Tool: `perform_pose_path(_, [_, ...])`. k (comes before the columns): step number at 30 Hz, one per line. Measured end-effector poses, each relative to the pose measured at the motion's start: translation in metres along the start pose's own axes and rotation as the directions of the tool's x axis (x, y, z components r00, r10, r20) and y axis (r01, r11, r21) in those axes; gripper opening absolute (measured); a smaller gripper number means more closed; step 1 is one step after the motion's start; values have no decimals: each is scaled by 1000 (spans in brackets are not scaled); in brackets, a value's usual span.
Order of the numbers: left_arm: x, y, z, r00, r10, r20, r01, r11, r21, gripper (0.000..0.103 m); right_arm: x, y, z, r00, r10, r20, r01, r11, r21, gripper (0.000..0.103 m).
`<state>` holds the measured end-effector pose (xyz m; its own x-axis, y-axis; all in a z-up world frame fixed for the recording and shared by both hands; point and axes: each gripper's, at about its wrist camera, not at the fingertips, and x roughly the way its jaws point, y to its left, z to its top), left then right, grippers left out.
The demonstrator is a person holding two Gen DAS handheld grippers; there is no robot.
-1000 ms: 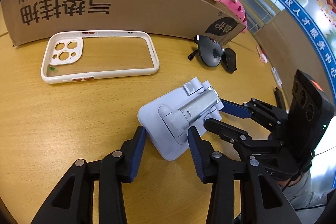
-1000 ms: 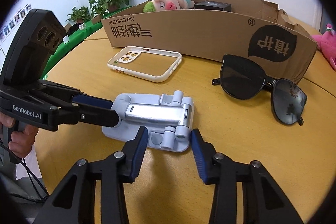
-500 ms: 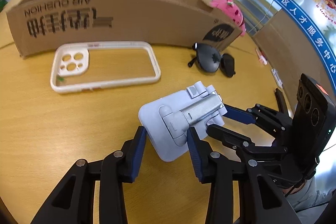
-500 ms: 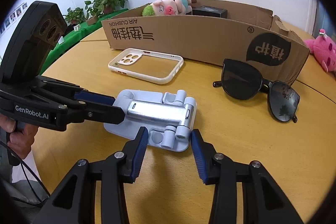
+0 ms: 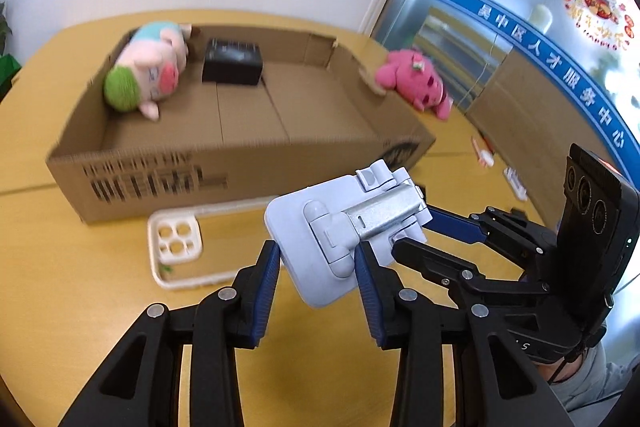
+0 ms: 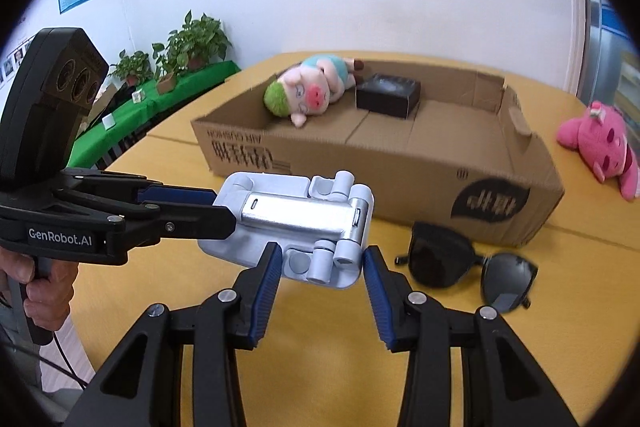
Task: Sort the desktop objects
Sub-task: 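Carry the phone stand with both grippers over the cardboard box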
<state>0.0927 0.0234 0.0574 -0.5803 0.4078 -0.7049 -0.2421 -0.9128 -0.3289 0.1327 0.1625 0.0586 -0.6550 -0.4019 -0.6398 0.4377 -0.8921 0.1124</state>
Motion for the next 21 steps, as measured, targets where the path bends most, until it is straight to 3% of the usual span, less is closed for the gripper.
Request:
perform_pose_path(9, [-22, -10, 40, 998, -24, 58, 19, 997, 73, 40, -16, -1, 42, 996, -17, 84, 18, 1000, -13, 41])
perform_pose_path(15, [-7, -36, 74, 993, -86, 79, 75, 988, 137, 40, -36, -26, 61, 987, -96, 125, 94, 995, 20, 41])
perform_pose_path(18, [2, -42, 93, 989, -126, 82, 115, 986, 122, 40, -39, -42, 74, 982, -131, 138, 124, 991, 56, 41])
perform_pose_path(21, [7, -41, 116, 988, -129, 89, 116, 983, 141, 40, -34, -49, 88, 977, -154, 145, 148, 988, 52, 41])
